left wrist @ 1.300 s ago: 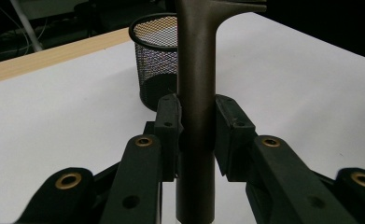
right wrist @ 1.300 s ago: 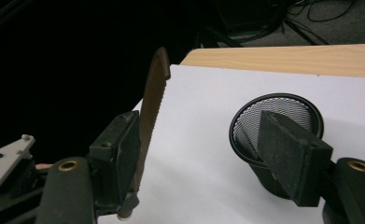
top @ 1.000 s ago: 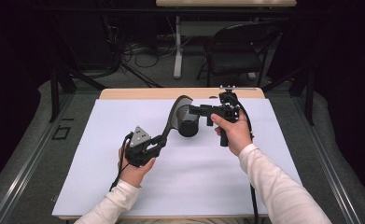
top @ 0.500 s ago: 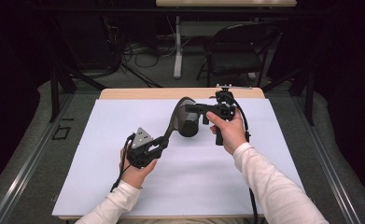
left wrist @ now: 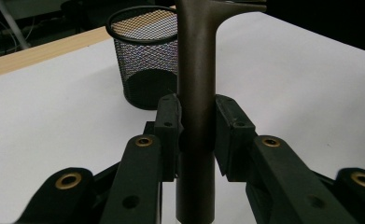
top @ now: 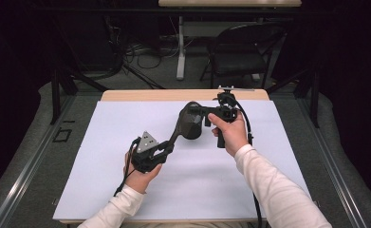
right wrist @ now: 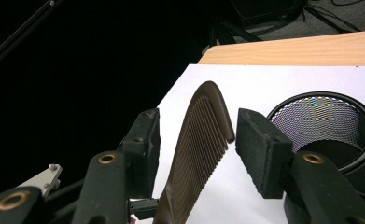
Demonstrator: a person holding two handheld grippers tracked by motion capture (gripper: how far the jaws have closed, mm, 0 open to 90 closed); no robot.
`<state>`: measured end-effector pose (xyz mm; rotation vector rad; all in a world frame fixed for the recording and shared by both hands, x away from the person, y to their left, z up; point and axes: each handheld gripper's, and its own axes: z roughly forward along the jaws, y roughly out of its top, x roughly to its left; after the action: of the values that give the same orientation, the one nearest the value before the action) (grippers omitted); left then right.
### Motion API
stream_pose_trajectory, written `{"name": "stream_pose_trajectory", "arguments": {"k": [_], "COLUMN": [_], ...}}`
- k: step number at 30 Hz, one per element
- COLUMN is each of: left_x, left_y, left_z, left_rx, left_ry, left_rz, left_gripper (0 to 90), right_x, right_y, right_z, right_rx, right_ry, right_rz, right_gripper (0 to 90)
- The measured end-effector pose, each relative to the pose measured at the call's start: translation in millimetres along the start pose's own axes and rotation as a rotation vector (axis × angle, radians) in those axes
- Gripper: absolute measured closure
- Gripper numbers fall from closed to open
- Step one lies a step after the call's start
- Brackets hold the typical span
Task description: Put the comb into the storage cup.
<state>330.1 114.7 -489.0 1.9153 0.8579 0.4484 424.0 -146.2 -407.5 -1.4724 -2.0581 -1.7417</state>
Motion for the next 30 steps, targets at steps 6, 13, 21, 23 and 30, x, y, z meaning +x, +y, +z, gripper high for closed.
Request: {"name": "stream_pose_trajectory", "arguments": {"k": [6, 13, 21, 23, 30], "left_x": [-0.6, -1.3, -1.5, -1.7, -2.0], "left_y": [0.1, 0.3, 0.5, 0.6, 0.4], "left_z": [-0.6, -1.1, -1.7, -1.8, -1.4], "left_rx": [-0.003, -0.006, -0.012, -0.011, -0.009], "left_ry": [-0.004, -0.006, -0.008, -0.008, -0.008], "left_rz": [-0.001, -0.003, -0.004, -0.002, -0.001], "left_gripper": [72.6, 72.6, 72.6, 72.6, 72.6], "right_x": [0.6, 0.6, -0.4, -1.0, -3.0], "right_y": [-1.0, -1.5, -2.9, -3.3, -4.1], "right_z": [1.8, 2.9, 3.7, 4.0, 3.9], "right_rx": [0.010, 0.004, 0.005, 0.003, 0.000], "right_ry": [0.012, 0.023, 0.036, 0.040, 0.055], "right_rz": [0.002, 0.005, 0.034, 0.043, 0.065], "right_gripper": [56.1, 61.8, 67.5, 68.4, 72.4]}}
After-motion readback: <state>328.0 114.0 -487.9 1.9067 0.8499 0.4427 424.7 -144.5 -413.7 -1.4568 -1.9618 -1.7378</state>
